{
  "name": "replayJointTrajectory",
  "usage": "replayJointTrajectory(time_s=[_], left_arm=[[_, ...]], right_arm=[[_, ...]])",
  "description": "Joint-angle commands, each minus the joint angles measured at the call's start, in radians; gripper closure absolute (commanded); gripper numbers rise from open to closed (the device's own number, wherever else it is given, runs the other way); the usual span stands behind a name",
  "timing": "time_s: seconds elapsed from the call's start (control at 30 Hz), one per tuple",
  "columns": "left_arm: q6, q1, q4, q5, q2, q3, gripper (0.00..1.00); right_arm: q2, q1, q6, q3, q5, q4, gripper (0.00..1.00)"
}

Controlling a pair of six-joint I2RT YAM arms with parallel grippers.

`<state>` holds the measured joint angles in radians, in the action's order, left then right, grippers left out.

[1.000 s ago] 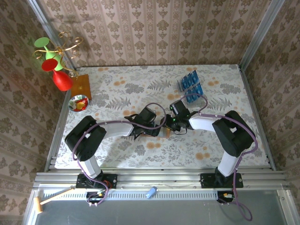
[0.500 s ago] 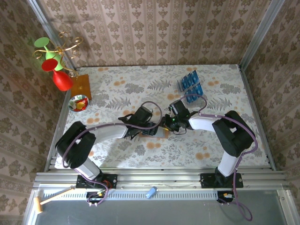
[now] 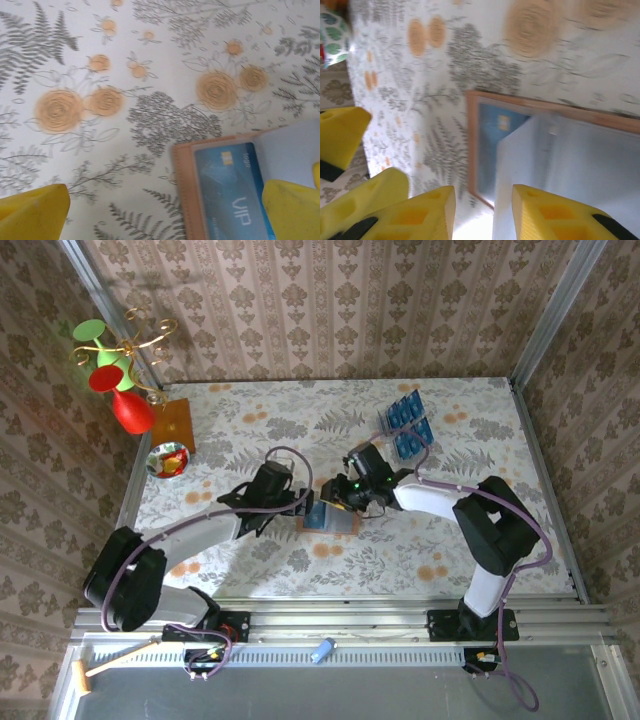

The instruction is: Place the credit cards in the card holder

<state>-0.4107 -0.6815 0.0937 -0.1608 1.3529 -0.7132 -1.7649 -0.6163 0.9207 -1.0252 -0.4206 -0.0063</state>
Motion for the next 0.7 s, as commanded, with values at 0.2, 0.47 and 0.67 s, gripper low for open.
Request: replayJointTrajectory(time_s=[0.2, 0.47, 0.67], left_arm=[[0.004, 0.085, 0.029, 0.044, -0.101, 0.047, 0.0], [0.002, 0.122, 0.031, 0.083, -0.153, 0.084, 0.0], [0.007, 0.135, 0.031, 0.106, -0.151, 0.098, 0.0]], right_arm=[[-0.202, -0.073, 0.008, -0.201, 0.012, -0.078, 0.61], [-0.278, -0.092, 0.03, -0.239, 0.028, -0.072, 0.61], [-0.267, -0.095, 0.016, -0.267, 0.019, -0.104, 0.61]])
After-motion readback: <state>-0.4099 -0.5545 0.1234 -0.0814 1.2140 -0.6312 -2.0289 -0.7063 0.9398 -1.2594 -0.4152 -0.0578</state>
